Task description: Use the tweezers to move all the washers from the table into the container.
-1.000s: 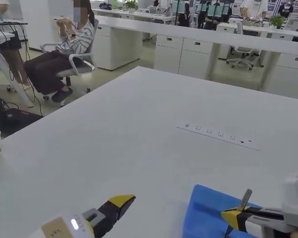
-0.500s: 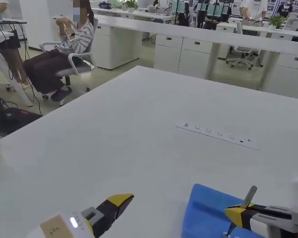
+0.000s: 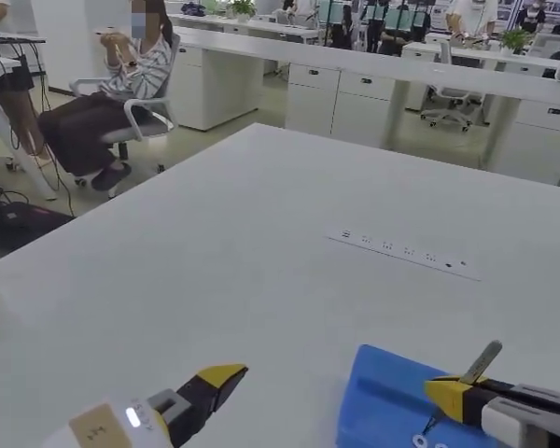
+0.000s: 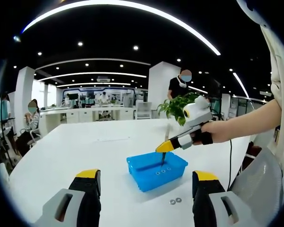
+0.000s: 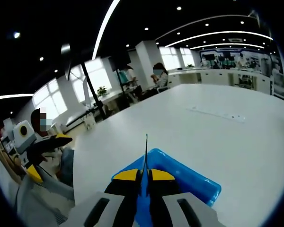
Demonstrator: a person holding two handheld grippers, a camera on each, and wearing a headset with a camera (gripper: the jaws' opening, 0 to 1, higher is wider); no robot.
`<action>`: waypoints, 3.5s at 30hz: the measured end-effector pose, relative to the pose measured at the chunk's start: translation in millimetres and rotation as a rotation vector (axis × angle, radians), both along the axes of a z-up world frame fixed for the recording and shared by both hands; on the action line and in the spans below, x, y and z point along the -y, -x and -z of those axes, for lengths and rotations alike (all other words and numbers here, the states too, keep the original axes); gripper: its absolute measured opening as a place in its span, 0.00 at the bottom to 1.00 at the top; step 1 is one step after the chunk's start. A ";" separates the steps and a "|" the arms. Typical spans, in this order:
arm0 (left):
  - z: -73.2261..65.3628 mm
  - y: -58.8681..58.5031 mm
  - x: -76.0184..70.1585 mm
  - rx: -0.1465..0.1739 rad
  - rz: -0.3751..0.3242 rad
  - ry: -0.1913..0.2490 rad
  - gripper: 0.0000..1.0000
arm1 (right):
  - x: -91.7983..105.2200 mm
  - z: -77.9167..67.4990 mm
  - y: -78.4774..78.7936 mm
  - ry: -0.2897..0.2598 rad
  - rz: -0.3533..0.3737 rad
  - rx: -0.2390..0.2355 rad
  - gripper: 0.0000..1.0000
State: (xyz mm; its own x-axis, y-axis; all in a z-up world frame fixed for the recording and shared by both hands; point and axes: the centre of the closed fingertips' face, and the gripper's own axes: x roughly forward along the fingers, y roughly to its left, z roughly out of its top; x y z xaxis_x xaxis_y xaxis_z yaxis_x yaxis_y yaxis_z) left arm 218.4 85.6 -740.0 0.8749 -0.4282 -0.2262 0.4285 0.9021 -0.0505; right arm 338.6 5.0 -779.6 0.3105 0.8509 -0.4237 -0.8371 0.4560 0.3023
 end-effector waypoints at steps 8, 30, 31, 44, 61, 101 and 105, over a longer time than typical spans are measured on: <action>-0.2 0.5 0.6 0.002 0.005 0.001 0.80 | -5.6 -18.8 12.9 -0.062 -0.007 -0.008 0.04; 1.7 1.5 2.2 -0.006 0.013 -0.005 0.80 | -8.6 4.0 68.4 -0.071 -0.052 -0.102 0.04; 1.8 1.5 2.2 -0.006 0.013 -0.007 0.80 | -8.0 6.6 68.5 -0.067 -0.054 -0.104 0.04; 3.1 0.7 3.3 -0.011 0.019 -0.013 0.79 | -9.4 37.0 84.8 -0.021 -0.091 -0.151 0.04; 4.6 0.3 2.5 -0.016 0.024 -0.015 0.79 | -9.0 59.8 92.5 0.026 -0.101 -0.173 0.04; 5.1 1.4 2.8 -0.015 0.021 -0.023 0.79 | -17.3 59.4 117.4 0.158 -0.248 0.127 0.03; 5.1 1.1 2.7 -0.016 0.020 -0.024 0.79 | -15.2 53.4 114.1 0.146 -0.230 0.123 0.03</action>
State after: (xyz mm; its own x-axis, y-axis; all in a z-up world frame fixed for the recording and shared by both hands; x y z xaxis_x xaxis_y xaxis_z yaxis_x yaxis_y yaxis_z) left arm 217.3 82.9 -745.1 0.8624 -0.4400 -0.2502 0.4458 0.8944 -0.0362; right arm 224.5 20.2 -832.9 0.1730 0.8376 -0.5182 -0.9499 0.2810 0.1370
